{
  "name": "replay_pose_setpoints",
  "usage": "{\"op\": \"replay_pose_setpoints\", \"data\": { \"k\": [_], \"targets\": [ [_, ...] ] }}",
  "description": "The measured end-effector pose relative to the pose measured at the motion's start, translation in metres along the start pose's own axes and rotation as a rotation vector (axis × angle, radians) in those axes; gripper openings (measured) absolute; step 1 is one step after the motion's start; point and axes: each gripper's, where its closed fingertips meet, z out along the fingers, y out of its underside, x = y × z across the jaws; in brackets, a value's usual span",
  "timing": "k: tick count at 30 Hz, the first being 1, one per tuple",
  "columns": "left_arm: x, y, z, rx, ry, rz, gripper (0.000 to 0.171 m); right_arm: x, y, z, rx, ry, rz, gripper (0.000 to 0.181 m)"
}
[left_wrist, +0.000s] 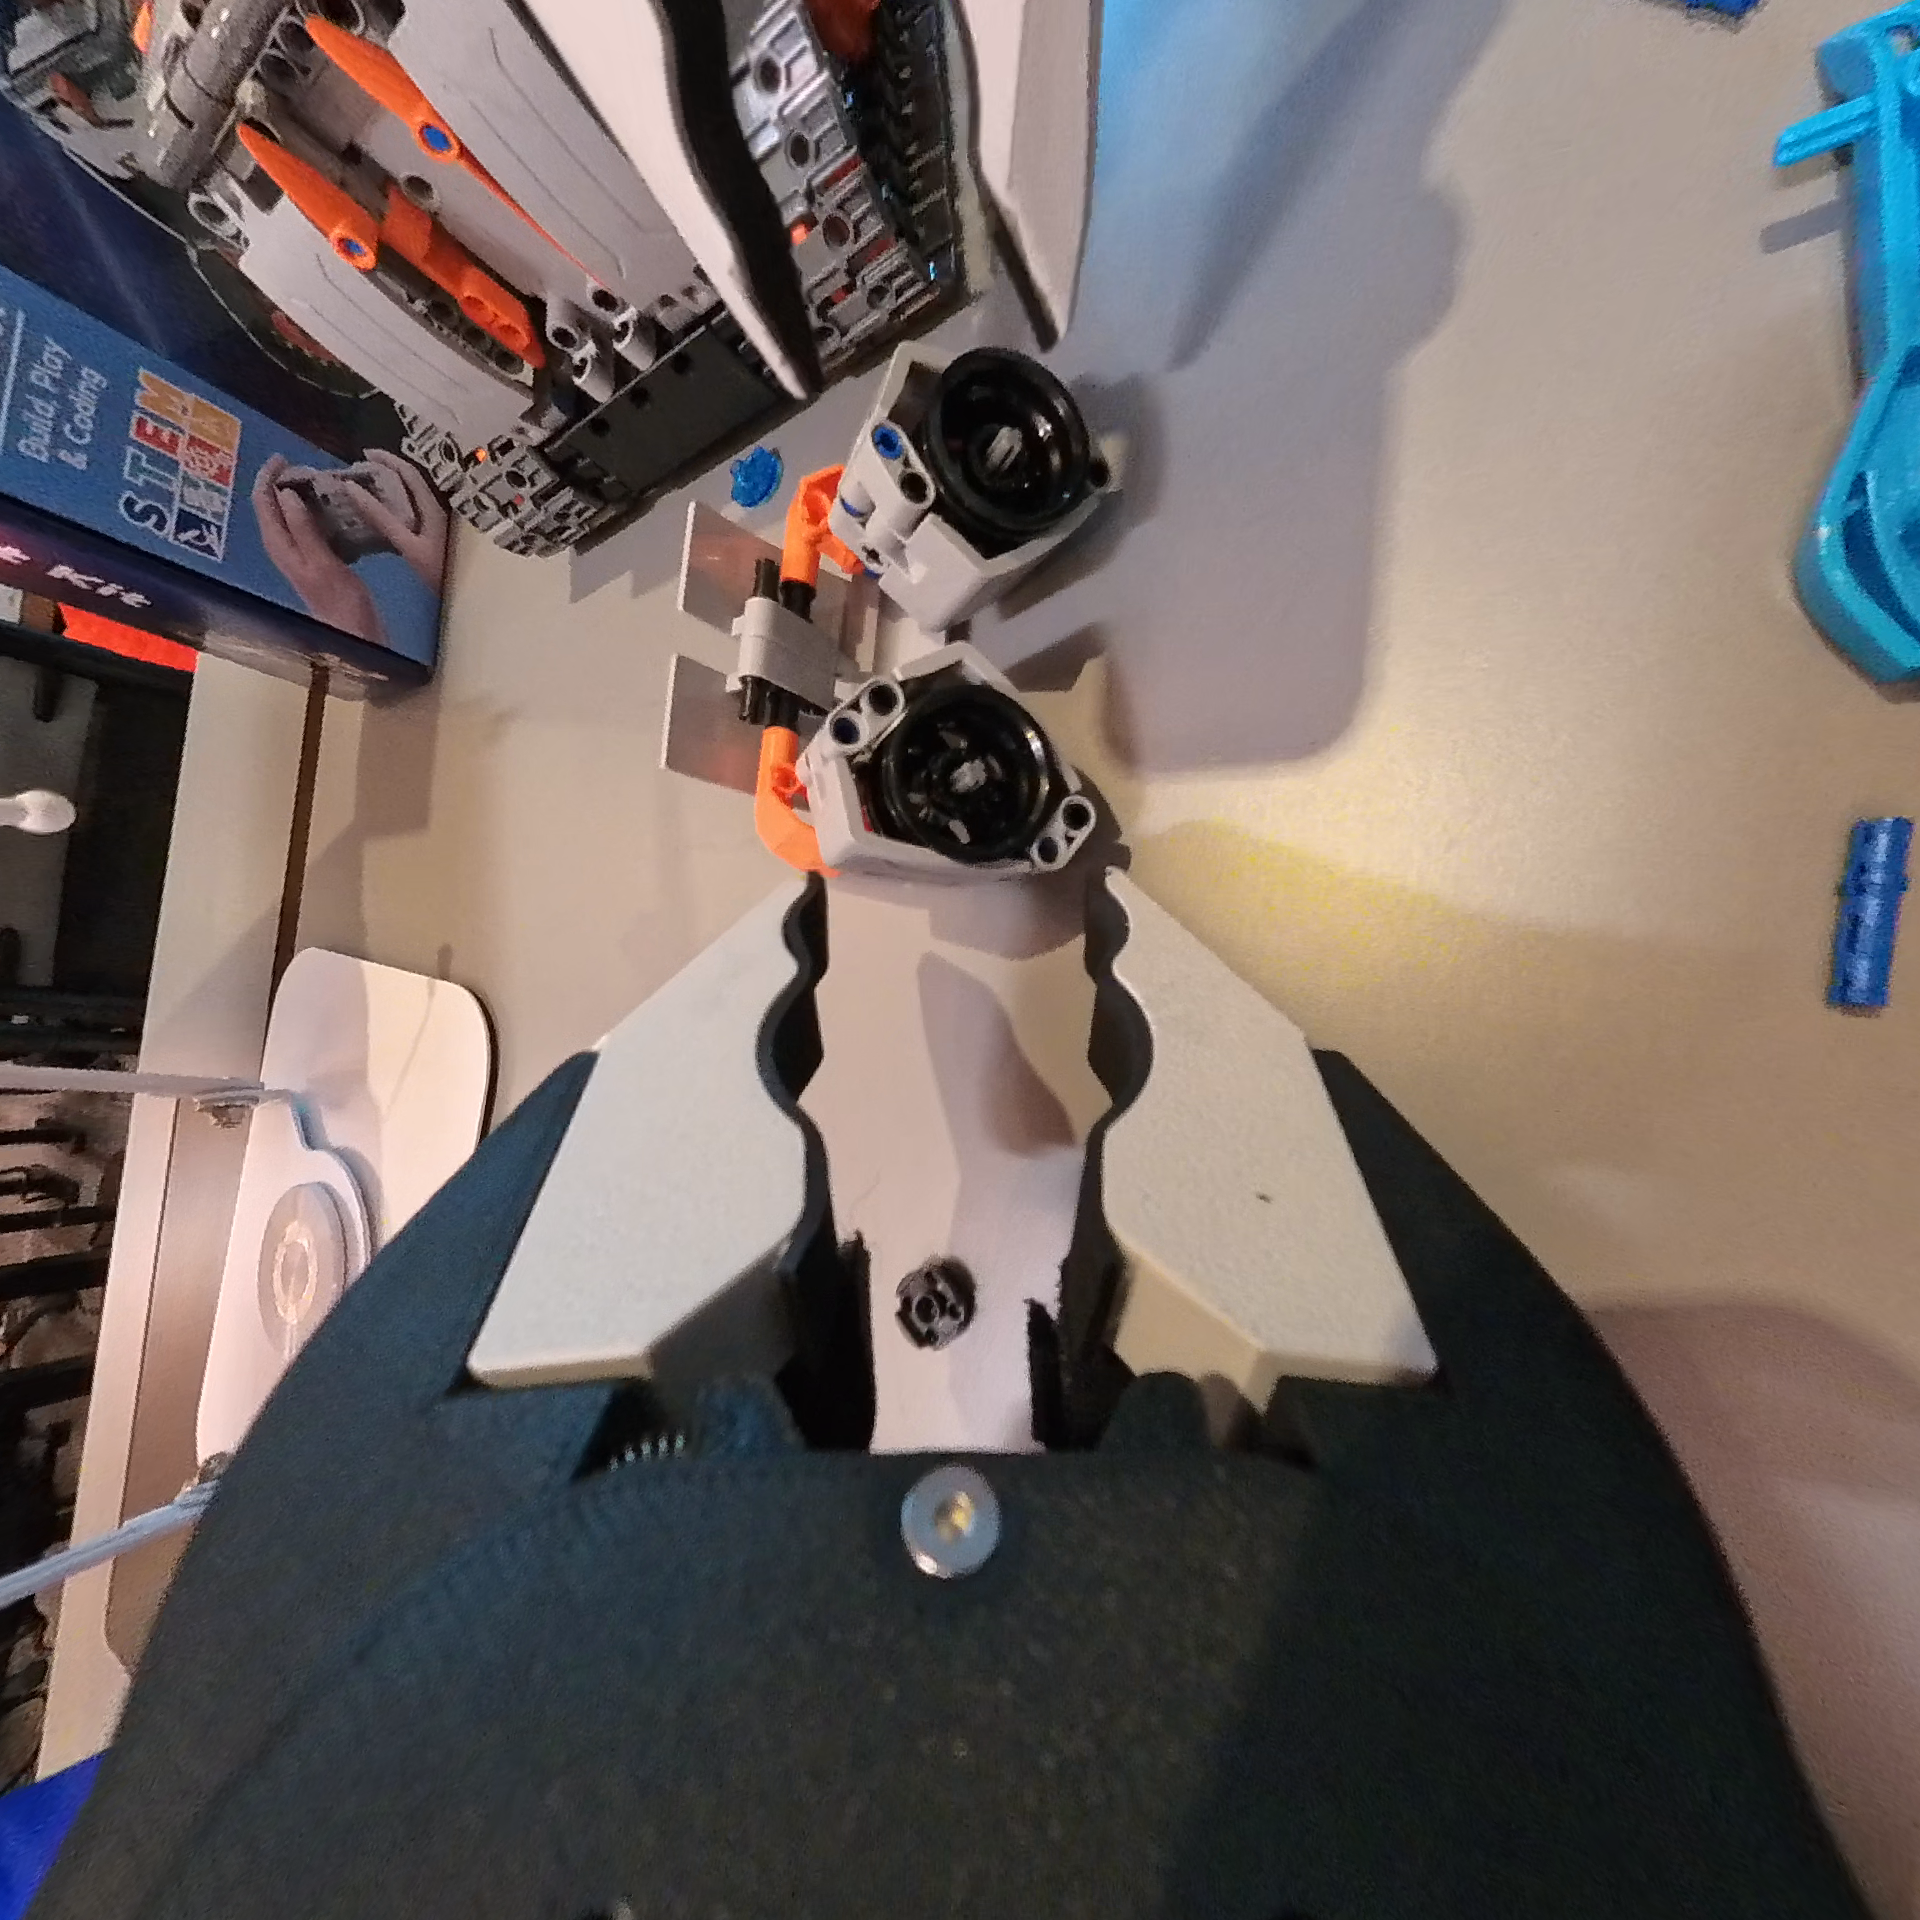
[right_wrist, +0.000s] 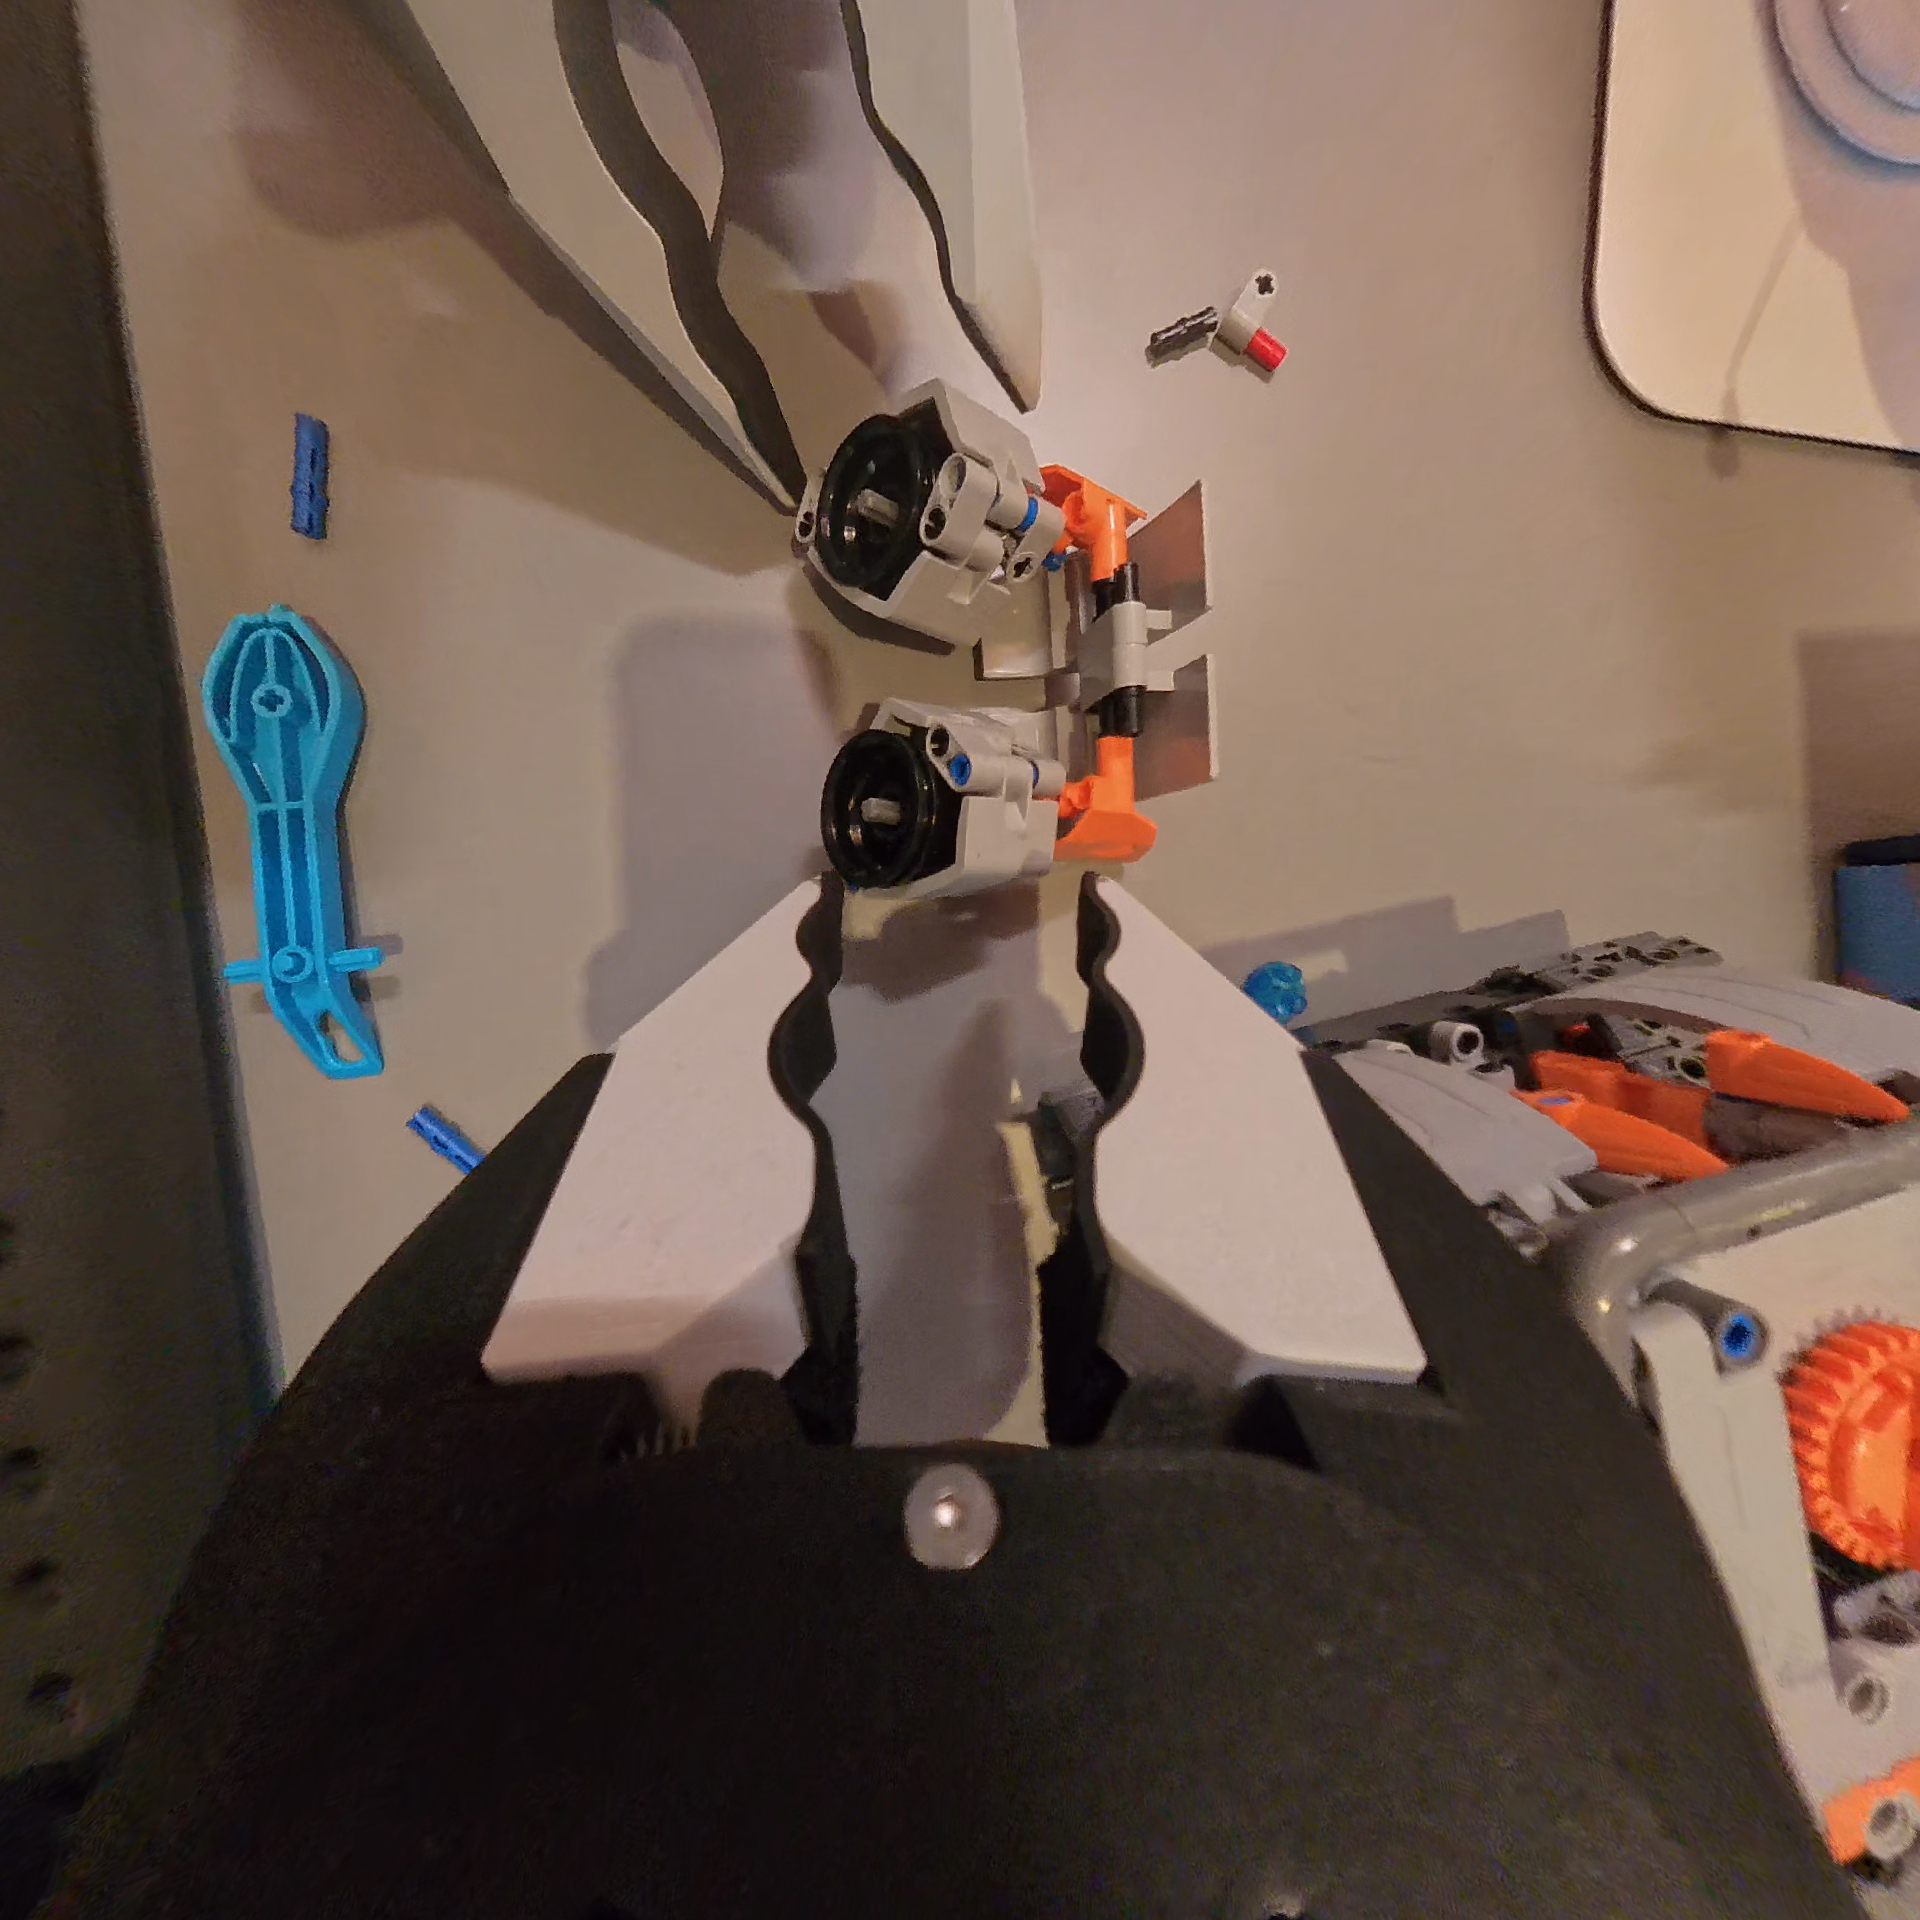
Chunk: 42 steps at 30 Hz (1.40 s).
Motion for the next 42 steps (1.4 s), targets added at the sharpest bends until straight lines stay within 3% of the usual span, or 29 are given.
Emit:
{"op": "replay_pose_setpoints", "data": {
  "k": [14,24,34,39,42],
  "targets": [
    [-0.004,0.002,0.004,-0.008,-0.02,-0.015,0.049,0.001,-0.003,0.01,0.01,-0.013,0.034,0.037],
    [-0.016,-0.021,-0.012,0.042,-0.092,0.018,0.055,0.007,0.002,-0.011,0.043,-0.031,0.121,0.033],
    [-0.006,-0.043,0.014,-0.018,-0.068,0.097,0.052,-0.001,0.008,0.013,-0.022,-0.078,0.149,0.045],
    [0.001,-0.041,0.034,-0.066,-0.034,0.108,0.045,-0.002,0.003,0.021,0.004,-0.107,0.184,0.039],
    [0.0,-0.041,0.039,-0.089,-0.05,0.13,0.049,-0.002,0.003,0.021,0.004,-0.108,0.186,0.037]
  ]
}}
